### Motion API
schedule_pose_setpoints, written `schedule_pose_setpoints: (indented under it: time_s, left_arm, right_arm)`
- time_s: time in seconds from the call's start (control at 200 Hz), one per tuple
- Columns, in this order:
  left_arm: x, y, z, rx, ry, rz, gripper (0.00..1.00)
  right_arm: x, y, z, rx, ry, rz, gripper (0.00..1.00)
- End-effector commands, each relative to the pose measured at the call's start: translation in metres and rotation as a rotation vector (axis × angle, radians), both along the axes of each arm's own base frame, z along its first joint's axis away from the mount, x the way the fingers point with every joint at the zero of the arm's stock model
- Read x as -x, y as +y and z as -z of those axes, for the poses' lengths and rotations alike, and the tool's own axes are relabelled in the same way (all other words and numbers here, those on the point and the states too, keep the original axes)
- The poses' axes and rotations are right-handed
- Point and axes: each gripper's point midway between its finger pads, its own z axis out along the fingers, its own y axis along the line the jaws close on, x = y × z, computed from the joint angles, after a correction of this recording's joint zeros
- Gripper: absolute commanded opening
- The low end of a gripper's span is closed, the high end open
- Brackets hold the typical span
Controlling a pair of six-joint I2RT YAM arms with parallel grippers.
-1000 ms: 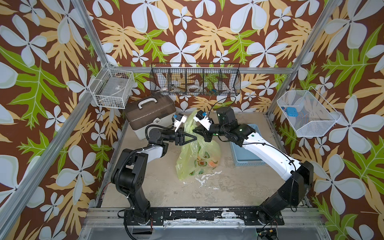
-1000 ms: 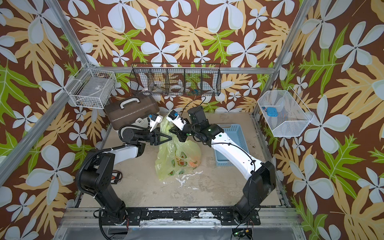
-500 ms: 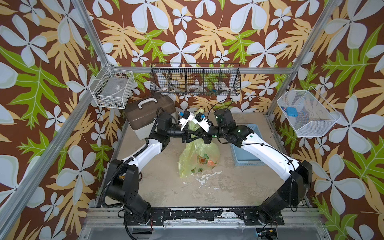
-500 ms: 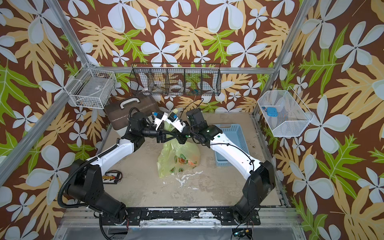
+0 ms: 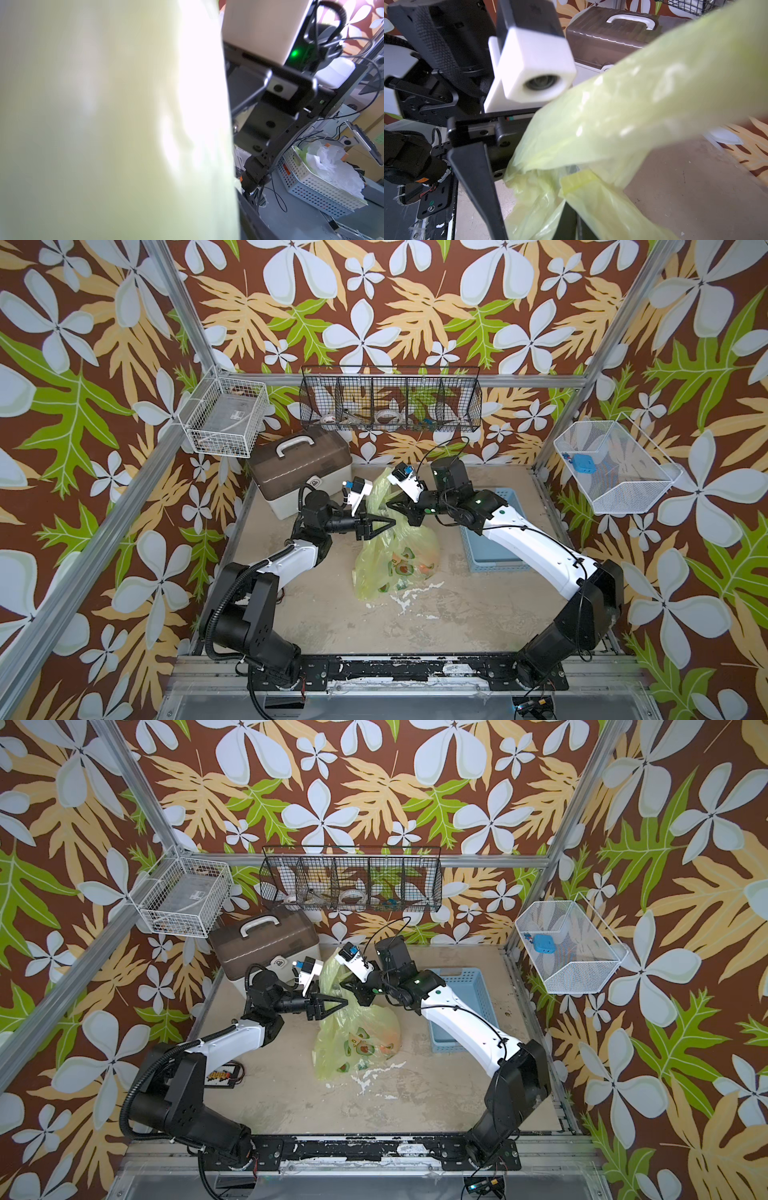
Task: Place the oranges into plastic bags & tie knots
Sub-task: Adjust the plastic bag at the center of the board.
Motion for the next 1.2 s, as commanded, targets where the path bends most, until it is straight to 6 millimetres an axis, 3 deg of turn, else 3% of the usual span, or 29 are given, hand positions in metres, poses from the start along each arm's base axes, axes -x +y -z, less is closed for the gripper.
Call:
schedule_pose_setpoints:
  time_s: [0.0, 0.25, 0.54, 0.601, 0.701, 0.861, 0.951, 1.041, 1.136, 1.196]
  left_arm:
    - [0.003, -0.001, -0.012, 0.032, -0.027, 0.021, 0.59]
    - [-0.002, -0.008, 0.002, -0.036, -0.011, 0.020, 0.59]
    - [-0.007, -0.011, 0.000, -0.040, -0.021, -0.002, 0.57]
    - [-0.009, -0.010, 0.000, -0.037, -0.029, -0.019, 0.52]
    - [-0.009, -0.009, -0.002, -0.024, -0.031, -0.031, 0.35]
    - [-0.009, -0.007, -0.003, -0.005, -0.033, -0.053, 0.10]
    - [-0.010, -0.007, -0.002, -0.006, -0.036, -0.061, 0.03]
    - [-0.012, -0.006, -0.002, -0.007, -0.039, -0.073, 0.00]
    - [-0.014, -0.006, -0.002, -0.007, -0.040, -0.086, 0.00]
    - [-0.014, -0.005, -0.002, -0.006, -0.043, -0.091, 0.00]
  right_arm:
    - [0.011, 0.010, -0.019, -0.066, -0.012, -0.085, 0.00]
    - [0.035, 0.022, -0.026, -0.096, 0.017, -0.205, 0.00]
    - [0.039, 0.029, -0.002, -0.053, 0.064, -0.215, 0.00]
    - [0.038, 0.028, -0.002, -0.055, 0.063, -0.207, 0.00]
    - [0.036, 0.027, -0.003, -0.050, 0.062, -0.194, 0.00]
    - [0.038, 0.027, -0.012, -0.067, 0.054, -0.193, 0.24]
    - [0.038, 0.026, -0.017, -0.079, 0.049, -0.189, 0.44]
    - [0.037, 0.021, -0.031, -0.104, 0.038, -0.170, 0.54]
    - [0.033, -0.007, -0.061, -0.190, 0.021, -0.106, 0.58]
    - [0.030, -0.035, -0.064, -0.212, 0.005, 0.004, 0.64]
